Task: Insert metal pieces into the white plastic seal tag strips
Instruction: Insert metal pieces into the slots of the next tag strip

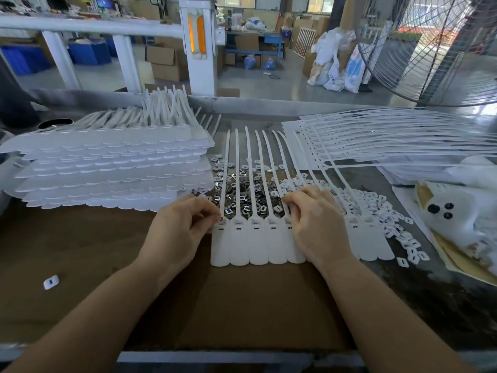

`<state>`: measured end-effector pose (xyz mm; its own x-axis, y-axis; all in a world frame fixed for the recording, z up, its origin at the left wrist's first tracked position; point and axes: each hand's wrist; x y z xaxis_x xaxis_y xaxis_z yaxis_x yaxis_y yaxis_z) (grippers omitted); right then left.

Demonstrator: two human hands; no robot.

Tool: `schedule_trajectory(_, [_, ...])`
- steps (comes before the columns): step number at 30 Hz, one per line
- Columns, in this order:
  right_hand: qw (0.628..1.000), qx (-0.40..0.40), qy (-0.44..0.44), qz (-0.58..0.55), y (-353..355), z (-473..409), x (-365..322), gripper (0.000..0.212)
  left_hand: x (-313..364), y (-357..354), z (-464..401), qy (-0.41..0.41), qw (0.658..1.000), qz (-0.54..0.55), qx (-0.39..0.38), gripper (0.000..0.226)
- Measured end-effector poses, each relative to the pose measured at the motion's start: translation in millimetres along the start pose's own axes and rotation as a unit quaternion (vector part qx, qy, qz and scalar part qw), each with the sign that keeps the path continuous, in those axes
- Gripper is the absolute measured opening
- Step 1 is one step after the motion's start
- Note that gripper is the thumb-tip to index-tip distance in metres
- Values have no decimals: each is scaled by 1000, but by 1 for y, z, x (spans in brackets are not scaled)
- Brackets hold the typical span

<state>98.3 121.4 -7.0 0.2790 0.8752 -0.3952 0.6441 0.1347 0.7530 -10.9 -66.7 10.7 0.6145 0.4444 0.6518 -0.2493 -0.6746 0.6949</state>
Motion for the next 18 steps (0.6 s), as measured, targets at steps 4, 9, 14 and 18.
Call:
schedule_trajectory(4, [1000,-1,1,4,0,0,0,17,1,-2,6,-77,994,-69,46,7])
schedule_trajectory(9, [1000,-4,1,11,0,0,0,18,3,-3,7,-172,976,-123,49,6])
schedule_trajectory(14, [1000,-1,0,12,0,1,-1,18,4,-2,6,-173,974,-143,25,7])
schedule_trajectory(18, [1000,1,-2,6,0,1,-1,16,1,-2,5,-125,983,-134,1,13])
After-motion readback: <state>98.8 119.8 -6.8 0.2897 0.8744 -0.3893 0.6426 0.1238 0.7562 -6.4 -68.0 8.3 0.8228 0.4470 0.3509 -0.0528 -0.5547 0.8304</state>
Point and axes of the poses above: each hand's wrist, its own z-axis away from the middle knuckle, its own y-axis out of the back of the hand, x = y × z, and after that the axes turned 4 degrees about -z, right-handed
